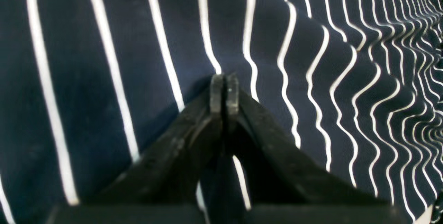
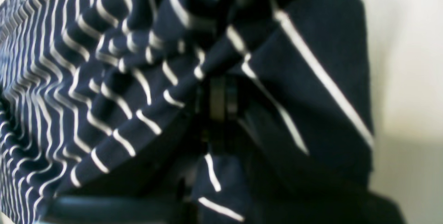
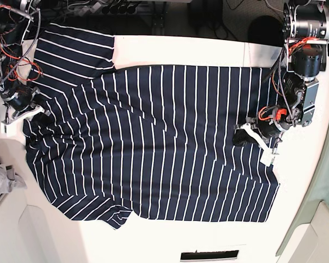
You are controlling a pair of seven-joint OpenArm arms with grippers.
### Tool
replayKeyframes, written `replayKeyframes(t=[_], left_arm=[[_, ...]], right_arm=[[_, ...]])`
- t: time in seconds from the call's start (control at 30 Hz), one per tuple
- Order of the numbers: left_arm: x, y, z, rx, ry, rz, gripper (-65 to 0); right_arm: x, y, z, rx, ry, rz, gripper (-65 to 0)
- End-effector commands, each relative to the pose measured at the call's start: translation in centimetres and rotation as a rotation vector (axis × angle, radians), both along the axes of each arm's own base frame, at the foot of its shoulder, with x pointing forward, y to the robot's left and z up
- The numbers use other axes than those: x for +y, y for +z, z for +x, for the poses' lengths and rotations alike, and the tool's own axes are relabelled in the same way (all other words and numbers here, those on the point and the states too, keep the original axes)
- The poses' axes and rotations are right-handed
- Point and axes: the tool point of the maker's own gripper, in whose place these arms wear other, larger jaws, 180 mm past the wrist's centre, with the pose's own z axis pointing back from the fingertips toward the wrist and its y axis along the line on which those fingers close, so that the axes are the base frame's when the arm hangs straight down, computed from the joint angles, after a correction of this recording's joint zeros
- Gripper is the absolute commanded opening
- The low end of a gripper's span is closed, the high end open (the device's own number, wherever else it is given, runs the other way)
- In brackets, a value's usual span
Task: Layout the t-shirt on the table in an organized manner, then fold the t-shirt properly
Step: 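Grasp the shirt edge with the left gripper and drag it inward, then grasp the shirt body with the right gripper and pull it outward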
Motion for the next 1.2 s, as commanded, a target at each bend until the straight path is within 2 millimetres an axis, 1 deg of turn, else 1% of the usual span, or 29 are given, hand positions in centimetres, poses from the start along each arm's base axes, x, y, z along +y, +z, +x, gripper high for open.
replayKeyframes(t=[0.0,0.1,0.17,0.23,0.4,0.43,0.5,0.57,0.7,0.8,0.87,0.93,1.03,1.1,1.17], left_arm=[[1.5,-0.3,0.3,0.043,0.008,0.072,-65.0],[1.8,0.5,1.8,0.032,0.006,0.089,-65.0],[1.9,0.7,2.1,0.035,0.001,0.099,-65.0],[2.1,0.6,1.8,0.05,-0.002,0.104,-65.0],[2.6,-0.7,-0.1,0.11,-0.018,0.116,-65.0],[2.6,-0.6,-0.2,0.107,-0.022,0.102,-65.0],[2.2,0.2,-0.2,0.083,-0.046,0.051,-65.0],[2.1,1.7,0.0,0.046,-0.065,0.006,-65.0],[3.2,4.8,0.4,-0.027,-0.088,0.02,-65.0],[3.7,7.1,1.3,-0.094,-0.114,0.06,-65.0],[3.6,8.2,1.9,-0.126,-0.124,0.07,-65.0],[3.3,8.6,2.2,-0.138,-0.128,0.069,-65.0],[3.2,8.0,1.9,-0.123,-0.115,0.063,-65.0],[3.1,7.6,1.5,-0.112,-0.116,0.062,-65.0],[3.2,7.5,1.5,-0.111,-0.116,0.063,-65.0]], right_arm=[[-0.8,1.0,1.3,-0.018,0.003,-0.03,-65.0],[-0.8,2.1,3.0,-0.044,0.004,-0.037,-65.0],[-0.8,2.7,3.8,-0.06,0.004,-0.036,-65.0],[-0.8,2.9,4.1,-0.065,0.0,-0.035,-65.0],[-0.8,2.7,3.8,-0.06,0.0,-0.035,-65.0],[-0.9,2.7,3.8,-0.061,-0.001,-0.034,-65.0],[-1.1,2.9,3.9,-0.069,-0.01,-0.023,-65.0],[-1.3,3.3,3.9,-0.073,-0.02,-0.001,-65.0],[-1.6,4.3,4.2,-0.087,-0.028,0.033,-65.0],[-1.3,5.7,5.0,-0.134,-0.025,0.04,-65.0],[-1.2,7.0,5.7,-0.176,-0.026,0.046,-65.0],[-1.1,8.0,6.2,-0.211,-0.027,0.055,-65.0],[-0.6,8.1,6.3,-0.209,-0.011,0.061,-65.0],[0.6,7.6,6.2,-0.185,0.015,0.072,-65.0],[2.3,7.1,6.2,-0.172,0.059,0.077,-65.0]])
